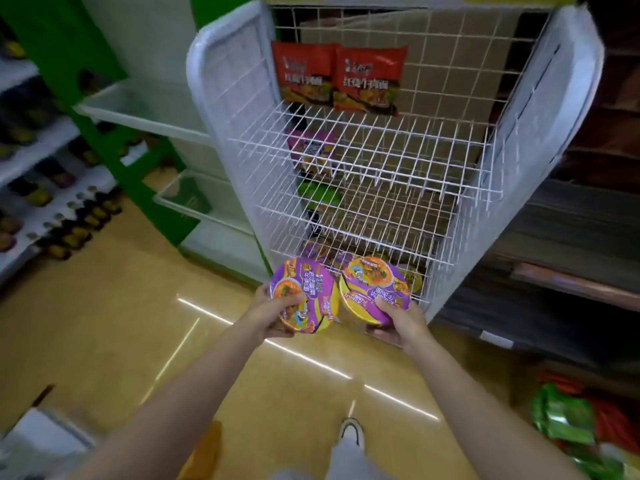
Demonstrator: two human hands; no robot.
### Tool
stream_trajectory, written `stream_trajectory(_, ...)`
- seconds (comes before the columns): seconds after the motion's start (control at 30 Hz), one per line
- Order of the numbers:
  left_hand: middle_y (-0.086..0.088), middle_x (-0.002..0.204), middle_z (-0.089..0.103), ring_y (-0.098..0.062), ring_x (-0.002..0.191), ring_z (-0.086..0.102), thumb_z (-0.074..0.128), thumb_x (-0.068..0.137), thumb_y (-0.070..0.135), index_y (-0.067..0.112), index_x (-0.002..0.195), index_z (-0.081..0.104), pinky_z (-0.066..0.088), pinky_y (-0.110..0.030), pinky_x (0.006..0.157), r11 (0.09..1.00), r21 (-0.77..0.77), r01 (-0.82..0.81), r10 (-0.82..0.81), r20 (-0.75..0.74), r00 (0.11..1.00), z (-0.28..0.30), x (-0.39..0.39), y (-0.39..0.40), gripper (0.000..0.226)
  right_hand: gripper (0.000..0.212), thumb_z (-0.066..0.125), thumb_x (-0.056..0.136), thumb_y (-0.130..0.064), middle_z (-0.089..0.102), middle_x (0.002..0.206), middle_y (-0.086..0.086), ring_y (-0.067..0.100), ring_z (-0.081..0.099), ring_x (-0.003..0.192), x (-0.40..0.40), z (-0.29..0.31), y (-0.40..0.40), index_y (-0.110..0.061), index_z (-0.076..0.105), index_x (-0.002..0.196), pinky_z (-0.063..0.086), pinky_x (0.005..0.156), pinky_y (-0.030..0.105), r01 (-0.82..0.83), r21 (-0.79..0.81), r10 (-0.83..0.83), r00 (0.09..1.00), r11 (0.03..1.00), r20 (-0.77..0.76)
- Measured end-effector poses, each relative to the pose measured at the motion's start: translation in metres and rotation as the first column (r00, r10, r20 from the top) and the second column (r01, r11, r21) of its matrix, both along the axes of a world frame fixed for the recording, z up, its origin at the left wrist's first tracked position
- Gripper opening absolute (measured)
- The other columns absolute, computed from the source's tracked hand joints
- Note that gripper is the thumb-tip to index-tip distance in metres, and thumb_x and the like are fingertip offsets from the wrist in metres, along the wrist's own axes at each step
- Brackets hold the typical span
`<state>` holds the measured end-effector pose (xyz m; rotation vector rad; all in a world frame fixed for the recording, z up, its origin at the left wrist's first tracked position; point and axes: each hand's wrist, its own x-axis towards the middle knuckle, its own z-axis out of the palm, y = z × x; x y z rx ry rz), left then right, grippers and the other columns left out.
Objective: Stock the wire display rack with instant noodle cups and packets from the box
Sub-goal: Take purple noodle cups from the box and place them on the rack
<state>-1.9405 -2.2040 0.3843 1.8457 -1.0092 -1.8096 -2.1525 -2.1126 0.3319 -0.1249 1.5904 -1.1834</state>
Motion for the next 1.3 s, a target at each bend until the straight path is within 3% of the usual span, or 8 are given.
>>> stream_trajectory(0.17,-0.016,0.122,0.058,-0.029,0.082,0.062,0.079,0.073,0.017,0.017,0.133,0.039,0.058,-0.047,0.057,0.998,0.062,0.011,-0.011,-0.007,1.000,-0.011,-0.007,-0.045,0.073,0.054,0.077,0.077,-0.027,0.066,0.110,0.013,0.030,0.070,0.087,-0.006,-0.015,-0.022,-0.013,0.050,0.121,0.054,0.042,0.024,0.029,0.023,-0.029,0.999,0.999,0.015)
stream_trajectory(0.37,-0.015,0.116,0.059,-0.031,0.082,0.062,0.079,0.073,0.015,0.017,0.135,0.036,0.054,-0.057,0.073,0.981,0.171,0.095,-0.092,-0.026,0.995,-0.045,-0.013,-0.073,0.075,0.058,0.078,0.075,-0.027,0.065,0.112,0.011,0.024,0.070,0.078,0.002,-0.038,-0.038,-0.016,0.050,0.124,0.054,0.043,0.026,0.177,0.091,-0.177,0.984,0.980,-0.009)
stream_trajectory(0.53,-0.010,0.101,0.060,-0.026,0.076,0.061,0.077,0.075,0.015,0.017,0.135,0.036,0.055,-0.051,0.070,0.938,0.197,0.286,-0.291,-0.005,0.957,-0.066,0.001,-0.108,0.073,0.050,0.075,0.079,-0.020,0.064,0.107,0.010,0.022,0.066,0.076,0.036,-0.044,-0.049,-0.014,0.049,0.122,0.054,0.041,0.025,0.334,0.113,-0.335,0.942,0.936,-0.016)
stream_trajectory(0.67,-0.010,0.106,0.063,-0.025,0.077,0.064,0.078,0.075,0.020,0.018,0.131,0.041,0.057,-0.046,0.065,0.894,0.204,0.400,-0.408,-0.002,0.913,-0.088,0.021,-0.146,0.067,0.056,0.078,0.076,-0.024,0.065,0.113,0.012,0.033,0.069,0.086,0.068,-0.054,-0.060,-0.016,0.050,0.124,0.058,0.050,0.031,0.431,0.134,-0.426,0.903,0.893,-0.064)
stream_trajectory(0.83,-0.006,0.105,0.066,-0.023,0.078,0.068,0.077,0.076,0.024,0.024,0.125,0.045,0.060,-0.043,0.063,0.893,0.167,0.418,-0.423,-0.005,0.906,-0.132,0.038,-0.167,0.058,0.050,0.076,0.079,-0.021,0.067,0.108,0.016,0.036,0.070,0.078,0.101,-0.080,-0.068,-0.014,0.053,0.123,0.054,0.045,0.026,0.480,0.174,-0.475,0.877,0.860,-0.073)
stream_trajectory(0.93,-0.008,0.111,0.067,-0.023,0.080,0.069,0.078,0.075,0.025,0.023,0.126,0.047,0.060,-0.043,0.064,0.894,0.199,0.402,-0.409,-0.008,0.913,-0.173,0.038,-0.165,0.060,0.052,0.076,0.079,-0.022,0.067,0.106,0.015,0.027,0.070,0.057,0.111,-0.115,-0.066,-0.014,0.050,0.123,0.052,0.042,0.025,0.529,0.189,-0.526,0.847,0.827,-0.072)
stream_trajectory(1.03,-0.008,0.113,0.067,-0.020,0.077,0.070,0.077,0.076,0.024,0.023,0.128,0.046,0.060,-0.040,0.060,0.892,0.228,0.389,-0.403,0.013,0.915,-0.228,0.037,-0.159,0.061,0.048,0.075,0.079,-0.017,0.064,0.107,0.010,0.016,0.067,0.052,0.123,-0.172,-0.060,-0.016,0.049,0.119,0.052,0.041,0.024,0.587,0.212,-0.590,0.805,0.781,-0.057)
stream_trajectory(1.3,-0.008,0.113,0.066,-0.022,0.082,0.068,0.076,0.077,0.020,0.021,0.129,0.047,0.060,-0.043,0.061,0.889,0.255,0.379,-0.410,0.080,0.908,-0.375,0.029,-0.153,0.060,0.051,0.076,0.078,-0.022,0.064,0.111,0.017,0.030,0.067,0.061,0.131,-0.331,-0.059,-0.013,0.050,0.121,0.059,0.050,0.037,0.630,0.310,-0.651,0.758,0.712,-0.045)
